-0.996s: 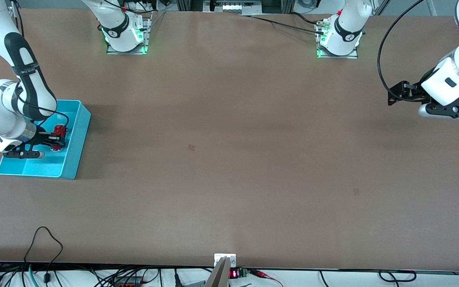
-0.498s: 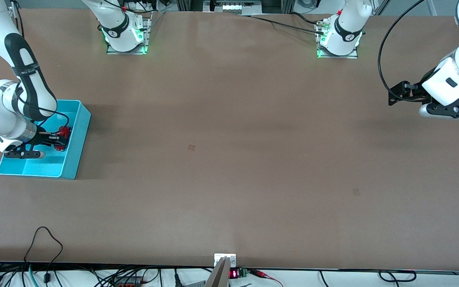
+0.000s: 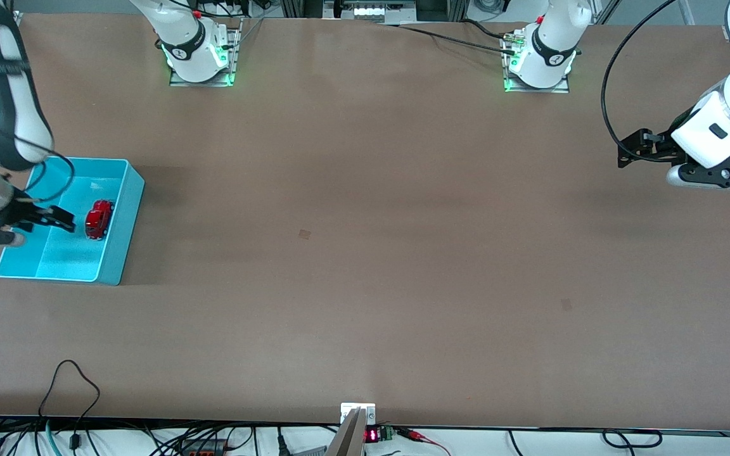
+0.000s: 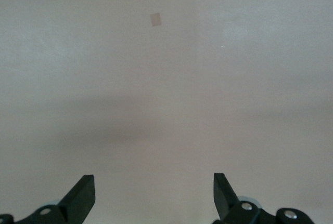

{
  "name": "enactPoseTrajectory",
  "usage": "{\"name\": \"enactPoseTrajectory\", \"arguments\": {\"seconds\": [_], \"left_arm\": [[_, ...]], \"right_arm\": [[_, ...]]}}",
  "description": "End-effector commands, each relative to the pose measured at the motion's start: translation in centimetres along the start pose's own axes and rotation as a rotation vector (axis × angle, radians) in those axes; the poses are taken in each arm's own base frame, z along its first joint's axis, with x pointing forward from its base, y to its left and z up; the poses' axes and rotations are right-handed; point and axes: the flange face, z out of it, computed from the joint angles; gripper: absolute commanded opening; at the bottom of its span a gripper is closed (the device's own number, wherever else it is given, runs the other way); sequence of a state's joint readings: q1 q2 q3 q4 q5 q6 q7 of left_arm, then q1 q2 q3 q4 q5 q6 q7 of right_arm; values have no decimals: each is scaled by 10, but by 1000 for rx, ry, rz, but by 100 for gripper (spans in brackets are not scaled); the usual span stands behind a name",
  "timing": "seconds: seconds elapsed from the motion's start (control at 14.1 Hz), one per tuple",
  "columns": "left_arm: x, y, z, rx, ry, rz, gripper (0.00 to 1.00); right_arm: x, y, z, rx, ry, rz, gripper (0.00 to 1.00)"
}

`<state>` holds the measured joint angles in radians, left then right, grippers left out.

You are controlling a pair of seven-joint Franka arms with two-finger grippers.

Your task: Wind red beetle toy and store in blue box

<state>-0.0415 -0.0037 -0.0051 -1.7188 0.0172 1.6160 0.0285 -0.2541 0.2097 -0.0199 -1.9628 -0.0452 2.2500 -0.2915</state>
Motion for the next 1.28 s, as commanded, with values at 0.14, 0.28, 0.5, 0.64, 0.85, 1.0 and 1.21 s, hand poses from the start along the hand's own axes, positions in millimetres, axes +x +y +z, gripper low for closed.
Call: {"name": "enactPoseTrajectory", "arguments": {"seconds": [0.14,0.28,0.5,0.64,0.85,1.0,1.21], "left_arm": [[3,0,-4,-8,6,-3,100],[3,0,-4,-8,6,-3,100],[3,0,-4,-8,7,-5,100],[3,-1,-5,-6,9,-5,100],[3,0,-5,-6,9,-3,100],[3,0,-4,-6,7,-3,100],[3,-1,-5,-6,9,-5,100]], "right_arm": [[7,-28,-137,22,-49,-46,100],[-3,-45,-182,25,-51,-36,100],[-25,-77,-243,40,-94,51,100],[-32,-89,-275,49,-133,44,100],[-34,-105,-289,43,-154,16,100],[-31,-105,-280,43,-166,14,100],[-28,-106,-269,45,-184,16,100]]}}
